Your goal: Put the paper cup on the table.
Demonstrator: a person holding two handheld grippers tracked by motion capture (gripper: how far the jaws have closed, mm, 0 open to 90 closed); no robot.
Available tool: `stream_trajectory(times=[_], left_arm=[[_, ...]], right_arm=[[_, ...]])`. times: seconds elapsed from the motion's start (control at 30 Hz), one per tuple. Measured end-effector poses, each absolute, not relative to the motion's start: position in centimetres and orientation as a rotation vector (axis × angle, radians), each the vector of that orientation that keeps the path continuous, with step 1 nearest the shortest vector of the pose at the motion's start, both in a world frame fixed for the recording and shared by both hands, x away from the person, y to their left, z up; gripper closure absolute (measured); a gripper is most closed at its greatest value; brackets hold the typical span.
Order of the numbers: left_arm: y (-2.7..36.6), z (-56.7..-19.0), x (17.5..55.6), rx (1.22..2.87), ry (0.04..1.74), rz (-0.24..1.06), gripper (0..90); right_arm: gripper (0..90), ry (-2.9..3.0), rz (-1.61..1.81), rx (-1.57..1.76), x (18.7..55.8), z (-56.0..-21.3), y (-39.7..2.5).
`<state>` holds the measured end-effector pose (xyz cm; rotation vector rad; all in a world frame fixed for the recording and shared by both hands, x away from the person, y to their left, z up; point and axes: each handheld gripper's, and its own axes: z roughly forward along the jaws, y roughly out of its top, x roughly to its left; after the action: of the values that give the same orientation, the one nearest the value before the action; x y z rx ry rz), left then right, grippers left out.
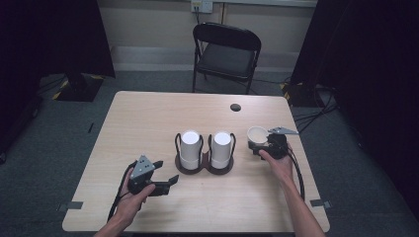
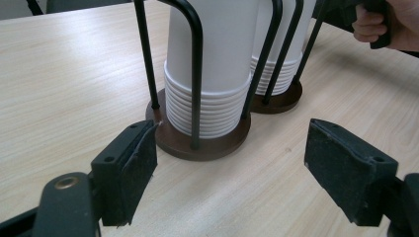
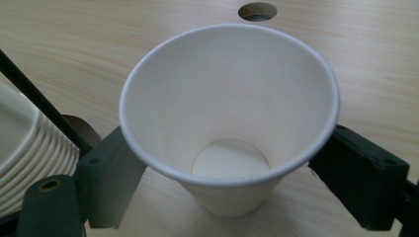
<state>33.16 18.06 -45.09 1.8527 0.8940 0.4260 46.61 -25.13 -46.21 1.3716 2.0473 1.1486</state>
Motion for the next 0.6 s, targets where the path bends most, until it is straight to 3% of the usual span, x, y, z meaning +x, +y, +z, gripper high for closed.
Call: stream_trajectory(times=[0.6], left_arm=[[18.2, -45.2, 33.4, 1.843, 0.931, 0.427, 16.4]], right_arm=[[16.1, 2.065, 1.143, 1.353, 44.4, -44.6, -26.0]])
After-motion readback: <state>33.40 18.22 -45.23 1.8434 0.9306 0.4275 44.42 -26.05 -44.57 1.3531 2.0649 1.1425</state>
